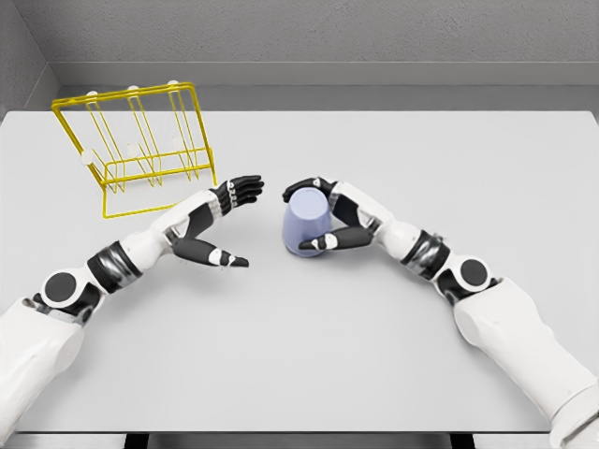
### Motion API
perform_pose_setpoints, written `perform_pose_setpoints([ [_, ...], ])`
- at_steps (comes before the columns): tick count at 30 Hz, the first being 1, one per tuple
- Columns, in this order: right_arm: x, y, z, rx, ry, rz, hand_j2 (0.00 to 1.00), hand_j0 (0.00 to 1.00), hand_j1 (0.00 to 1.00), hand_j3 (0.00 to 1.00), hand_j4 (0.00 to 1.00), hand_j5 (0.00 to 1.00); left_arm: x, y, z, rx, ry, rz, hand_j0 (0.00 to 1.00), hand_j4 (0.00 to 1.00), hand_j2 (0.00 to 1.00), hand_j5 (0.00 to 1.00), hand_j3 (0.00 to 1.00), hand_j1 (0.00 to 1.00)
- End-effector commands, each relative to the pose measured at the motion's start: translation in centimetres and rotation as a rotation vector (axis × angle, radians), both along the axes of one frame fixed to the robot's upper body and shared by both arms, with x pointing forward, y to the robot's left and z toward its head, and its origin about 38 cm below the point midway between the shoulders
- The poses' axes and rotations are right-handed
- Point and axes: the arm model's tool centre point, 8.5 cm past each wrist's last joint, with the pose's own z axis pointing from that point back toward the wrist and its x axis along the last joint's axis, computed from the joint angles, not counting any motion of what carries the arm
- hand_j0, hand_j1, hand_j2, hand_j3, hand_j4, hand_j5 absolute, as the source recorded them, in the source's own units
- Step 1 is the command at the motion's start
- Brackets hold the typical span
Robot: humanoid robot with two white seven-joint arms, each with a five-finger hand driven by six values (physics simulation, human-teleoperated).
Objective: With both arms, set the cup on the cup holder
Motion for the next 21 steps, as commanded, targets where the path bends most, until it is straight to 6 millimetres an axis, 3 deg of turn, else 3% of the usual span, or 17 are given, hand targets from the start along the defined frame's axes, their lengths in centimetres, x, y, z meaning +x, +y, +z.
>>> perform_pose_setpoints([
  [1,-0.1,0.5,-0.4,0.004,0.014,0.003,0.69,0.69,0.69,0.69,0.69,0.69,0.2,-0.1,-0.5,-0.012,0.017,0.012,1.0,1.0,1.0,1.0,1.0,1.0],
  [8,0.0,0.9,-0.3,0.012,0.015,0.006,0.78,0.78,0.78,0.78,0.78,0.78,0.4,-0.1,-0.6,-0.013,0.021,0.019,1.0,1.0,1.0,1.0,1.0,1.0],
  [14,-0.1,1.1,-0.4,0.013,0.016,0.009,0.98,0.98,0.98,0.98,0.98,0.98,0.6,-0.2,-0.8,-0.015,0.026,0.024,1.0,1.0,1.0,1.0,1.0,1.0],
  [21,0.1,0.1,-1.0,-0.042,0.012,-0.002,1.0,1.0,1.0,1.0,1.0,1.0,0.6,-0.1,-1.1,-0.013,0.035,0.027,1.0,1.0,1.0,1.0,1.0,1.0],
])
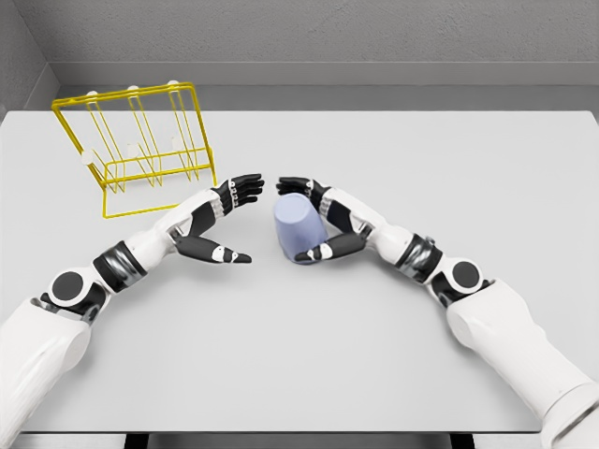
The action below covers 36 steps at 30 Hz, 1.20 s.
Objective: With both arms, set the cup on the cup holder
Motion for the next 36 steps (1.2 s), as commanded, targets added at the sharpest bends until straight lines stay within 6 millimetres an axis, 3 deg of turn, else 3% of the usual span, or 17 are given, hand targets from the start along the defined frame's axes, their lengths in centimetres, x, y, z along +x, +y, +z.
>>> perform_pose_setpoints([
  [1,0.1,-0.5,-0.1,-0.01,0.001,-0.01,1.0,1.0,1.0,1.0,1.0,1.0,0.0,0.0,-0.4,-0.007,0.014,0.008,1.0,1.0,1.0,1.0,1.0,1.0],
  [21,1.6,-3.0,0.3,-0.062,-0.005,-0.058,1.0,1.0,1.0,1.0,1.0,1.0,0.1,-1.0,-1.2,-0.011,0.031,0.008,1.0,1.0,1.0,1.0,1.0,1.0],
  [32,2.4,-11.5,1.6,-0.194,-0.029,-0.154,1.0,1.0,1.0,1.0,1.0,1.0,0.6,-2.7,-0.7,-0.03,0.015,-0.01,1.0,1.0,1.0,1.0,1.0,1.0],
  [36,3.0,-15.6,3.6,-0.24,-0.062,-0.212,1.0,1.0,1.0,1.0,1.0,1.0,1.2,-3.3,-1.3,-0.026,0.032,0.0,1.0,1.0,1.0,1.0,1.0,1.0],
])
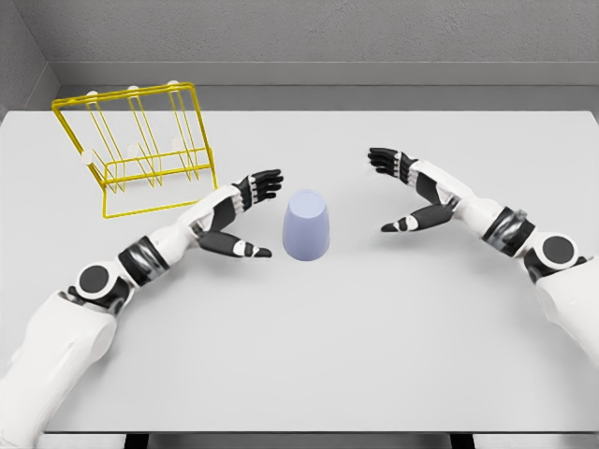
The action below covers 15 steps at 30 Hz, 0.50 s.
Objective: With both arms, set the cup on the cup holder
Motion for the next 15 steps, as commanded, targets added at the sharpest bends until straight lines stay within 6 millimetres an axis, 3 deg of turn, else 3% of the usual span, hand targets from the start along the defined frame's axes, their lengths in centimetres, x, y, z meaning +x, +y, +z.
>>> perform_pose_setpoints([
  [1,-0.1,-2.4,0.7,-0.024,-0.006,-0.035,1.0,1.0,1.0,1.0,1.0,1.0,0.0,-0.3,-0.7,-0.004,0.019,0.005,1.0,1.0,1.0,1.0,1.0,1.0],
  [3,0.0,-2.8,1.1,-0.037,-0.013,-0.034,1.0,1.0,1.0,1.0,1.0,1.0,0.0,-0.5,-0.6,-0.008,0.018,0.003,1.0,1.0,1.0,1.0,1.0,1.0],
  [5,0.8,-3.1,2.9,-0.045,-0.05,-0.031,1.0,1.0,1.0,1.0,1.0,1.0,0.3,-0.7,-0.8,-0.008,0.025,0.004,1.0,1.0,1.0,1.0,1.0,1.0],
  [9,0.2,-7.6,4.1,-0.135,-0.053,-0.076,1.0,1.0,1.0,1.0,1.0,1.0,0.2,-1.7,-0.9,0.003,0.018,-0.011,1.0,1.0,1.0,1.0,1.0,1.0],
  [11,0.6,-7.6,5.3,-0.147,-0.076,-0.067,1.0,1.0,1.0,1.0,1.0,1.0,0.2,-1.8,-0.9,0.003,0.017,-0.011,1.0,1.0,1.0,1.0,1.0,1.0],
  [13,0.2,-7.2,4.6,-0.187,-0.054,-0.031,1.0,1.0,1.0,1.0,1.0,1.0,0.4,-1.8,-0.8,0.002,0.013,-0.011,1.0,1.0,1.0,1.0,1.0,1.0],
  [15,0.5,-4.5,6.6,-0.211,-0.117,0.066,1.0,1.0,1.0,1.0,1.0,1.0,0.7,-1.6,-0.7,0.005,0.018,-0.003,1.0,1.0,1.0,1.0,1.0,1.0],
])
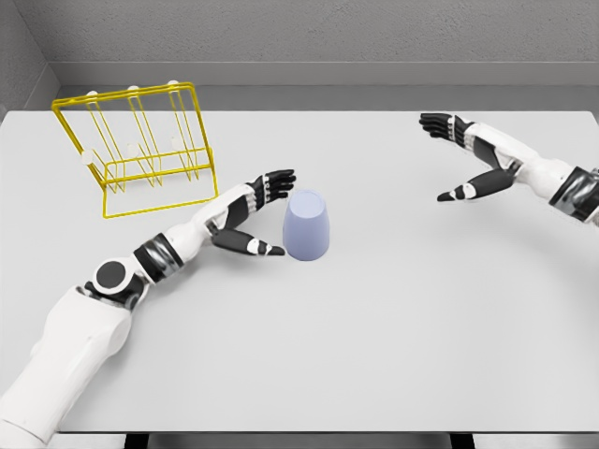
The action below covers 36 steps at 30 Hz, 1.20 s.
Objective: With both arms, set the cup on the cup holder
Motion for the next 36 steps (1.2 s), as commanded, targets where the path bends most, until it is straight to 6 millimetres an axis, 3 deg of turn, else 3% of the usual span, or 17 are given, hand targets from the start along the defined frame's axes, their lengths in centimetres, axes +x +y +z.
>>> perform_pose_setpoints([
  [1,-1.0,0.5,0.7,-0.08,-0.017,0.071,1.0,1.0,1.0,1.0,1.0,1.0,0.0,0.1,-0.2,-0.005,0.009,0.005,1.0,1.0,1.0,1.0,1.0,1.0],
  [2,-1.4,-0.5,1.2,-0.215,-0.06,0.074,1.0,1.0,1.0,1.0,1.0,1.0,0.0,0.1,-0.2,-0.003,0.009,0.005,1.0,1.0,1.0,1.0,1.0,1.0],
  [4,-0.8,-3.1,4.2,-0.403,-0.294,-0.088,1.0,1.0,1.0,1.0,1.0,1.0,0.0,0.1,-0.2,-0.002,0.007,0.005,1.0,1.0,1.0,1.0,1.0,1.0],
  [8,-0.3,-5.1,7.5,-0.499,-0.405,-0.139,1.0,1.0,1.0,1.0,1.0,1.0,0.0,-0.1,-0.3,-0.002,0.009,0.001,1.0,1.0,1.0,1.0,1.0,1.0],
  [14,-0.5,-4.7,6.2,-0.545,-0.383,-0.103,1.0,1.0,1.0,1.0,1.0,1.0,-0.2,-0.2,-0.4,0.001,0.011,-0.004,1.0,1.0,1.0,1.0,1.0,1.0],
  [22,-0.3,-4.2,6.6,-0.531,-0.397,-0.1,1.0,1.0,1.0,1.0,1.0,1.0,-0.3,-0.5,-0.4,-0.002,0.007,-0.011,1.0,1.0,1.0,1.0,1.0,1.0],
  [36,-0.3,-4.5,6.7,-0.527,-0.397,-0.11,1.0,1.0,1.0,1.0,1.0,1.0,-0.4,-2.7,-0.4,-0.004,-0.004,-0.037,1.0,1.0,1.0,1.0,1.0,1.0],
])
